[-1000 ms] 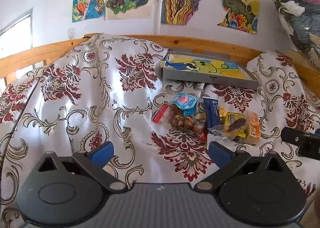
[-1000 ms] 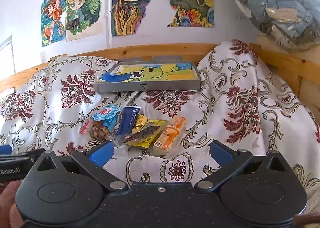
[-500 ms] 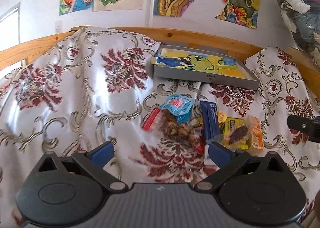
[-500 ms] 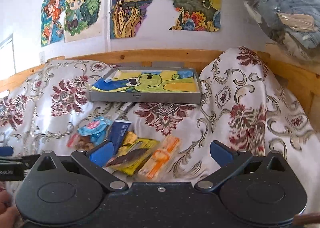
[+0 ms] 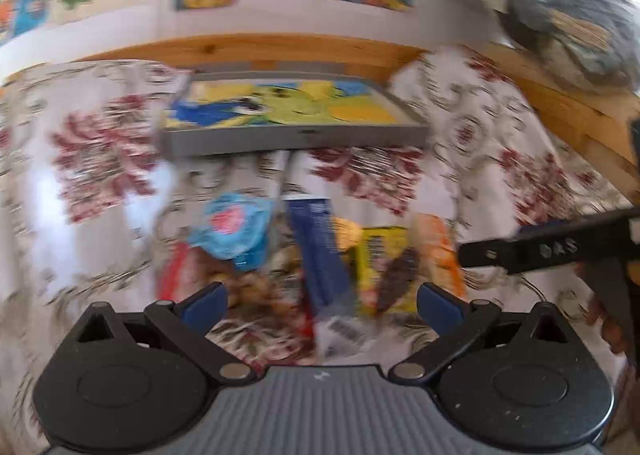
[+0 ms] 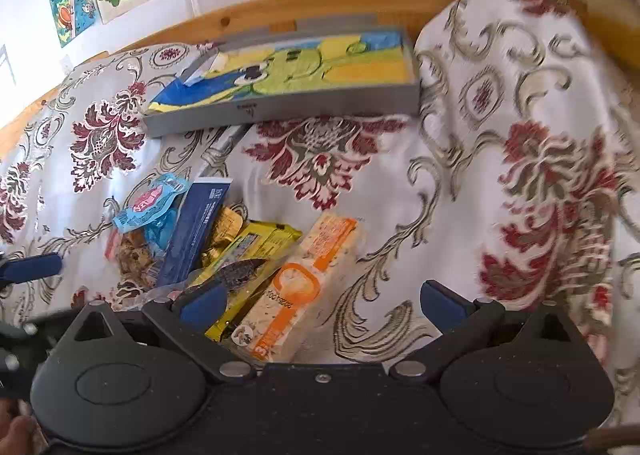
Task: Organize snacks
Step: 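Grasp the white-orange bar pack with the right tool while the left tool grasps the dark jerky pack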
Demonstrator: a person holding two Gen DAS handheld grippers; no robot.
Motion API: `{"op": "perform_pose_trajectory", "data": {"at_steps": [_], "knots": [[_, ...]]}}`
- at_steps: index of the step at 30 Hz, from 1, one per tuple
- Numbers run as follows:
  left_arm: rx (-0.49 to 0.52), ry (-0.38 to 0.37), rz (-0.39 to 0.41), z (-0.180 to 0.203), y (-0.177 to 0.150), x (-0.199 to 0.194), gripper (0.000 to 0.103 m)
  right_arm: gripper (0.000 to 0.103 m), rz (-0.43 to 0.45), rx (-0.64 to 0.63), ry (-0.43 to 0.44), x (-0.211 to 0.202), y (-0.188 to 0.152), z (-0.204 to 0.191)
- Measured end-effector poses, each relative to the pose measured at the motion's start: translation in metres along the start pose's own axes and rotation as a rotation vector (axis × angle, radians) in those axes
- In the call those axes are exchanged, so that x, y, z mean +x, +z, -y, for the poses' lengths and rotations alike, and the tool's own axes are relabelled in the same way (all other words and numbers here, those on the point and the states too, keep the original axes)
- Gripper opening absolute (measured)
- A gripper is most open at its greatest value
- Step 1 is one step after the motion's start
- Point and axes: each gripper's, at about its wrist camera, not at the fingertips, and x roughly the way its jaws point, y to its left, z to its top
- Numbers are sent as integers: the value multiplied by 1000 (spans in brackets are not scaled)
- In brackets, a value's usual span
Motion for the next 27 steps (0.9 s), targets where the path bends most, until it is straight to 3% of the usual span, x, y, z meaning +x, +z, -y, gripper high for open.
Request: {"op": "perform_pose_trajectory", "data": {"at_steps": [6,12,16,23,27], "knots": [[179,-127,-73,15,7,30,102,102,-63,-15,44,20,2,-6],[298,-195,-152,25,9,56,99,98,-100,-47,25,36,2,-10],[284,-222,-227,20,9,69,86,93,-133,-57,7,40,0,-8],[218,-180,-271,19,9,68,62,85,-127,-109,-47,36,-1,-12],[176,-173,-284,24,9,65,56,79,-116,-119,-71,31,-2,-13]]}}
